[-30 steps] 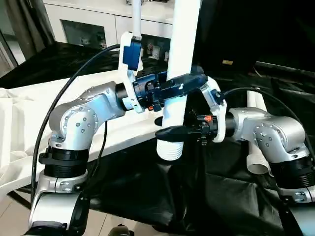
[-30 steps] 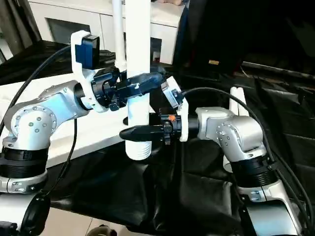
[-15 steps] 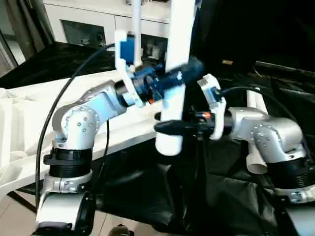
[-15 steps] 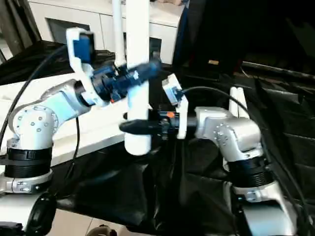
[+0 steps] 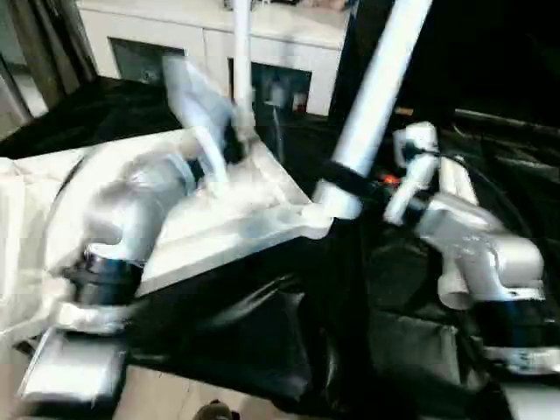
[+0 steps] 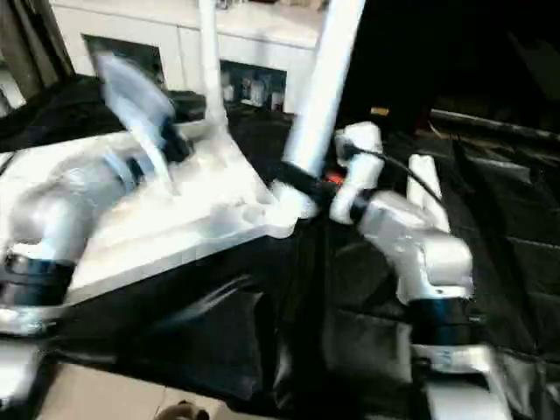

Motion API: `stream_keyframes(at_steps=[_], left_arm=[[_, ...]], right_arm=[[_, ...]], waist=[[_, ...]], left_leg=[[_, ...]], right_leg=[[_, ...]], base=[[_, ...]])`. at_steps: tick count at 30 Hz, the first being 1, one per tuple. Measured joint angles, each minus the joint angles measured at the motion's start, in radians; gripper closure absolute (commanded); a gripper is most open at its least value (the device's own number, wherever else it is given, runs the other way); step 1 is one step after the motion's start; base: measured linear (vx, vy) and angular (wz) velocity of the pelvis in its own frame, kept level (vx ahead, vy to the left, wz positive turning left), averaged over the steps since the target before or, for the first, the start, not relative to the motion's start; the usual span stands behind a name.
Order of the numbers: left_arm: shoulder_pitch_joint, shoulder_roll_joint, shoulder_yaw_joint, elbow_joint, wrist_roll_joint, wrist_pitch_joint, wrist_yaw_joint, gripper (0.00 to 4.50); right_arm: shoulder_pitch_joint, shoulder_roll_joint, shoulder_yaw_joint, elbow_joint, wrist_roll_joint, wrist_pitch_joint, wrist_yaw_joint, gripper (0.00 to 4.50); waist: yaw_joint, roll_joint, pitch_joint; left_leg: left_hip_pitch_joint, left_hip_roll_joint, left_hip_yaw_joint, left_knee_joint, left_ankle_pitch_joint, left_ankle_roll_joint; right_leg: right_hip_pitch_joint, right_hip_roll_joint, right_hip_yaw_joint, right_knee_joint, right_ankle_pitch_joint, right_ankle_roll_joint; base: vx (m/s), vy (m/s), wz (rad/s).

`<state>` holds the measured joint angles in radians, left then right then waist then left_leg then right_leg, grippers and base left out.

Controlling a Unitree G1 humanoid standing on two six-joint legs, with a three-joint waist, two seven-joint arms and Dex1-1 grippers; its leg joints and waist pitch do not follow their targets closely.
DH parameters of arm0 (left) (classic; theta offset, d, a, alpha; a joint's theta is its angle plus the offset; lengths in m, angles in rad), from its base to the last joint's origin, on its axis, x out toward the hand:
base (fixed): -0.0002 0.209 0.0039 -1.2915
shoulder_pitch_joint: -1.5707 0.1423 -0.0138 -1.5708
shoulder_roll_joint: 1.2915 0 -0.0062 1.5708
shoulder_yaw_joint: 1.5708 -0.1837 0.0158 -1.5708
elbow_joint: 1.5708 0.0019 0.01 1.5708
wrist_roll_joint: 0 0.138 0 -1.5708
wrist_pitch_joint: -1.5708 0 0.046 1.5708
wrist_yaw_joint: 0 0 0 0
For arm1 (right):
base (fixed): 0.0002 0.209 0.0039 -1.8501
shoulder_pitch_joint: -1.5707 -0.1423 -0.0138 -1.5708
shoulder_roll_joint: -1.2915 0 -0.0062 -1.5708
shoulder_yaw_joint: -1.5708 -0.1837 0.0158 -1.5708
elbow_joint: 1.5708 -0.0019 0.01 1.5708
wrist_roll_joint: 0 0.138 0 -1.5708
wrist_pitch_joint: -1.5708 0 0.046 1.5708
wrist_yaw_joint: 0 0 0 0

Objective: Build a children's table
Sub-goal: Pick table leg

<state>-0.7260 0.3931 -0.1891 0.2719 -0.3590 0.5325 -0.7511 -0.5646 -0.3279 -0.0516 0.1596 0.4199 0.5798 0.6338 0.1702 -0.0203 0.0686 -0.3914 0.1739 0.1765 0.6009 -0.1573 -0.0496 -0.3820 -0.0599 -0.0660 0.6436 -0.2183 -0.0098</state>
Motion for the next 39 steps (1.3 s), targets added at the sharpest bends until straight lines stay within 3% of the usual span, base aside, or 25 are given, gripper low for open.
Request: stream_keyframes(at_steps=[2, 4, 7, 13, 17, 20, 28, 35, 39], left_arm=[[0.008, -0.005, -0.094, 0.068, 0.066, -0.014, -0.025, 1.38], [0.002, -0.022, -0.143, 0.159, 0.114, -0.042, -0.041, 1.38], [-0.016, -0.051, -0.146, 0.257, 0.143, -0.069, -0.055, 1.38], [-0.074, -0.087, -0.153, 0.441, 0.206, -0.155, -0.025, 2.13], [-0.079, -0.089, -0.152, 0.513, 0.225, -0.169, -0.020, 2.24], [-0.096, -0.090, -0.150, 0.566, 0.240, -0.197, -0.039, 2.63], [-0.104, -0.094, -0.142, 0.612, 0.267, -0.238, -0.072, 3.08], [-0.104, -0.092, -0.141, 0.636, 0.276, -0.283, -0.132, 3.88], [-0.098, -0.081, -0.140, 0.637, 0.278, -0.324, -0.167, 4.09]], right_arm=[[0.010, -0.010, 0.026, 0.002, -0.028, -0.008, 0.002, 2.57], [0.015, -0.020, 0.045, 0.001, -0.043, -0.021, 0.007, 2.57], [0.020, -0.033, 0.048, -0.003, -0.047, -0.026, 0.008, 2.57], [0.044, -0.047, 0.061, -0.028, -0.068, -0.033, 0.027, 2.57], [0.050, -0.050, 0.061, -0.030, -0.069, -0.040, 0.027, 2.57], [0.056, -0.050, 0.061, -0.030, -0.070, -0.040, 0.027, 2.57], [0.056, -0.050, 0.060, -0.030, -0.072, -0.044, 0.028, 2.57], [0.056, -0.050, 0.060, -0.030, -0.071, -0.049, 0.048, 2.57], [0.056, -0.050, 0.061, -0.029, -0.065, -0.050, 0.072, 2.57]], waist=[[-0.004, 0.000, 0.000], [-0.007, 0.004, 0.001], [-0.012, 0.006, 0.001], [-0.018, 0.013, -0.001], [-0.022, 0.017, -0.001], [-0.023, 0.020, -0.001], [-0.023, 0.023, -0.002], [-0.023, 0.023, -0.002], [-0.023, 0.023, -0.002]], left_leg=[[-0.001, 0.000, 0.000, 0.000, 0.000, 0.000], [-0.002, 0.001, 0.000, 0.000, 0.000, 0.000], [-0.001, 0.001, 0.000, 0.000, 0.000, 0.000], [0.000, 0.001, 0.000, 0.001, 0.000, 0.001], [0.000, 0.001, 0.000, 0.001, 0.000, 0.001], [0.000, 0.001, 0.000, 0.001, 0.000, 0.001], [0.000, 0.001, 0.000, 0.001, -0.001, 0.001], [0.000, 0.001, 0.000, 0.001, -0.001, 0.001], [0.000, 0.001, 0.000, 0.001, -0.001, 0.001]], right_leg=[[-0.001, 0.000, 0.000, 0.000, 0.000, -0.001], [-0.002, 0.000, 0.000, 0.001, 0.000, -0.001], [-0.002, 0.000, -0.001, 0.001, 0.000, -0.002], [-0.001, 0.000, -0.001, 0.001, 0.001, -0.003], [-0.001, 0.000, -0.001, 0.002, 0.002, -0.004], [-0.001, 0.000, -0.001, 0.002, 0.002, -0.004], [-0.001, 0.000, -0.001, 0.002, 0.002, -0.004], [-0.001, 0.000, -0.001, 0.001, 0.002, -0.004], [-0.001, 0.000, -0.001, 0.001, 0.002, -0.004]], base=[[0.000, 0.000, 0.00], [0.000, 0.000, 0.00], [0.000, 0.000, 0.00], [0.000, 0.000, 0.00], [0.000, 0.000, 0.00], [0.000, 0.000, 0.00], [0.000, 0.000, 0.00], [0.000, 0.000, 0.00], [0.000, 0.000, 0.00]])
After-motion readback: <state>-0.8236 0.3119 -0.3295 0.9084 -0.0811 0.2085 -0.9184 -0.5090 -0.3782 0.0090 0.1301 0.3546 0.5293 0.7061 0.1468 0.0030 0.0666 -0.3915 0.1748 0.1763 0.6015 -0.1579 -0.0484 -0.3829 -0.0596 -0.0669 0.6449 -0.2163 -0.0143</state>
